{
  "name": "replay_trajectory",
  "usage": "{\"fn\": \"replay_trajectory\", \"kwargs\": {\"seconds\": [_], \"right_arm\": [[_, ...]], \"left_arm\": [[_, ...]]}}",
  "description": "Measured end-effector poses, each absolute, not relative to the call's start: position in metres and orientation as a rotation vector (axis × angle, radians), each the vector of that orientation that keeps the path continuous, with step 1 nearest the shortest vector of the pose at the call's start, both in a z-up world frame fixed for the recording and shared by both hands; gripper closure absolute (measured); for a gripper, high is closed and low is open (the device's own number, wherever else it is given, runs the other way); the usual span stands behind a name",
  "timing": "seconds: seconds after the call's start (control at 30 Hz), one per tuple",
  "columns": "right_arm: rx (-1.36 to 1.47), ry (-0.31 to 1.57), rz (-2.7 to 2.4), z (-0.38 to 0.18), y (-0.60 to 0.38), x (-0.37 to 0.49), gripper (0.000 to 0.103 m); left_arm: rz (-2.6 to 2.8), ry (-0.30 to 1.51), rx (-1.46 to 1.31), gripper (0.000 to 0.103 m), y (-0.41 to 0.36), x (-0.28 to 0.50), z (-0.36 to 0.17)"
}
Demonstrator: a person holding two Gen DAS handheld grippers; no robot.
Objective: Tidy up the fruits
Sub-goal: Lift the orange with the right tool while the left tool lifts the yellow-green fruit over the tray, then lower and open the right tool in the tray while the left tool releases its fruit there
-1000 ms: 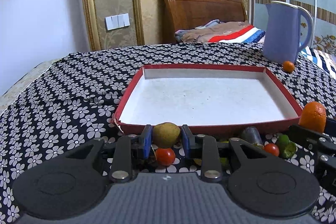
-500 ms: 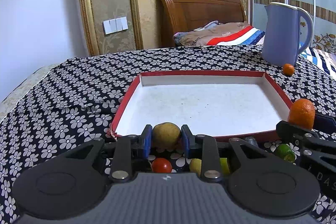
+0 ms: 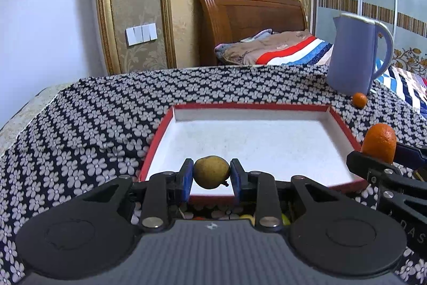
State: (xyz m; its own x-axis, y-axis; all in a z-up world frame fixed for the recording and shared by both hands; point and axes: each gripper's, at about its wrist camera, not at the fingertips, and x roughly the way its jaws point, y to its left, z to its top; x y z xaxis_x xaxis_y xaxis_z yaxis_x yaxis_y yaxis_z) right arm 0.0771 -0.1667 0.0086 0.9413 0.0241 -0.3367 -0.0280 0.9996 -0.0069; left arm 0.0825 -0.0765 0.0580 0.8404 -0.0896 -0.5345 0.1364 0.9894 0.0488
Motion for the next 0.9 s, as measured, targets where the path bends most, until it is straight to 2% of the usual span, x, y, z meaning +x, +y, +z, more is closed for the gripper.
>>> {"fn": "replay_trajectory", "kwargs": {"seconds": [0.4,0.9], "right_arm": [[-0.025,0.33,0.018,0.03,-0.171,0.1,0.063],[-0.012,0.421,-0.019,0.011,-0.192,0.162,0.063]], "left_arm": [[-0.092,0.532,0.133,0.074,-0.089,0.113,0.076],[-0.048,0.629,0.172,0.074,-0.097,0.178,0.043]]}}
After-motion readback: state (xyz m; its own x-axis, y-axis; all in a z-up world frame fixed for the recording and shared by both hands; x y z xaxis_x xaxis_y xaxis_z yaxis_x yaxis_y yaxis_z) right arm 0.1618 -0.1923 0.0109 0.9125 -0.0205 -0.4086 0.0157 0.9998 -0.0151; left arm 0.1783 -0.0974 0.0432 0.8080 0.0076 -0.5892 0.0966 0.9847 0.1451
